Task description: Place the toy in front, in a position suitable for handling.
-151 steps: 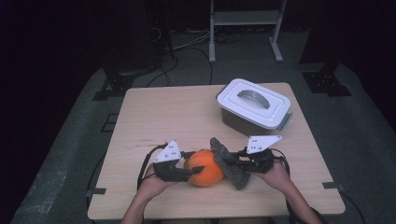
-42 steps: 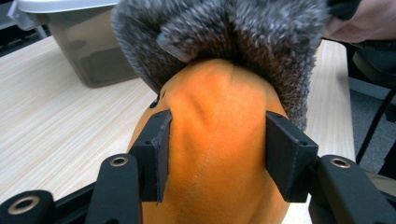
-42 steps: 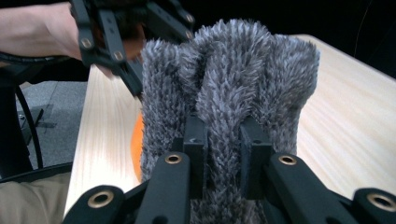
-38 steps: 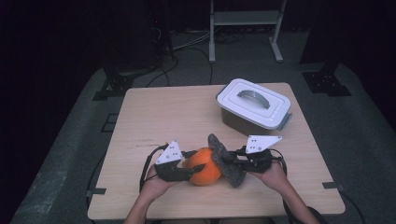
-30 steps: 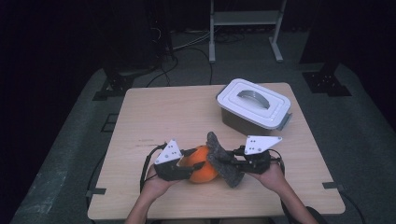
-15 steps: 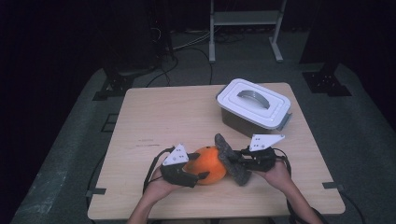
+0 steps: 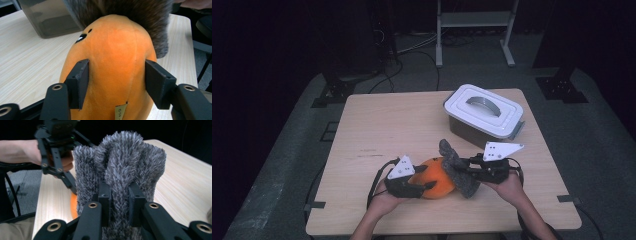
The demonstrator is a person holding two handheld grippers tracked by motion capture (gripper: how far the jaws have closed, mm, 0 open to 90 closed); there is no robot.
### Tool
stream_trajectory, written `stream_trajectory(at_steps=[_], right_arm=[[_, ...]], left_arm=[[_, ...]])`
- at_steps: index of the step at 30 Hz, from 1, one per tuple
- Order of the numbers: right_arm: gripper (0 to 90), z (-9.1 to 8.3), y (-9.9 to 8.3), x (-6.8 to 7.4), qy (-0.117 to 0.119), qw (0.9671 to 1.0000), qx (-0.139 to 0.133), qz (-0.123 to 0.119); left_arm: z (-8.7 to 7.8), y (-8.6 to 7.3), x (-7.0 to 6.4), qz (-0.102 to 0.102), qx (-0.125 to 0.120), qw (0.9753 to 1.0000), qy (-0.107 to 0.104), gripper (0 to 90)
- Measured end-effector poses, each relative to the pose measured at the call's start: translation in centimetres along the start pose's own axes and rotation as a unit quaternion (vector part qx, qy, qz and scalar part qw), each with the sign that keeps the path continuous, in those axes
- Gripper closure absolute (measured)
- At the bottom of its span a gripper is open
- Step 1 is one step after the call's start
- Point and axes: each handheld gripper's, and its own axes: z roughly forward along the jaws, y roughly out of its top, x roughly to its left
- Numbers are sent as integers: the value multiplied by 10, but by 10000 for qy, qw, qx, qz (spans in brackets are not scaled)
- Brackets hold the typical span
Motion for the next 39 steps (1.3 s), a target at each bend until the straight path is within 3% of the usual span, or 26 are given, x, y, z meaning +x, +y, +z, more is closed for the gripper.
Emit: stream_trajectory(at_steps=[5,7,9,11,13,17,21,23,26,28,31,32,34,36,39], right_arm=[[755,12,-10,2,53,9993,357,-54],[755,13,-12,-1,108,9993,346,36],[755,12,-13,-2,57,9993,375,45],[754,13,-12,-1,74,9993,362,30],[755,14,-12,1,58,9992,400,-25],[755,13,-13,-2,4,9992,387,-2],[755,16,-18,-6,-139,9981,595,33],[755,18,-19,-7,-152,9980,615,90],[756,17,-10,-2,-78,9994,348,23],[755,21,-7,1,-13,9992,390,-43],[756,27,-16,0,200,9979,617,79],[756,27,-19,-1,245,9972,696,73],[756,23,-20,-3,360,9964,759,131],[756,15,-16,-3,232,9978,620,85],[756,9,-12,-7,96,9989,445,146]], left_arm=[[-3,0,0,61,-98,9999,-42,399],[-1,0,1,-20,-126,9999,-109,303],[5,-1,2,-104,27,9999,-76,167],[12,-4,1,-53,226,9997,-79,111],[13,-5,0,-5,233,9997,-40,136],[3,0,-1,225,155,9994,218,390],[-4,4,-2,363,150,9978,541,423],[-4,4,-2,296,153,9975,630,422],[-1,6,-6,388,263,9981,398,403],[1,7,-8,447,319,9981,275,346],[-5,8,-1,99,94,9998,114,259],[-6,8,1,-7,107,9998,159,225],[-5,4,3,-74,162,9998,39,236],[-1,0,2,-89,256,9996,-124,241],[0,1,-2,111,357,9987,-350,245]])
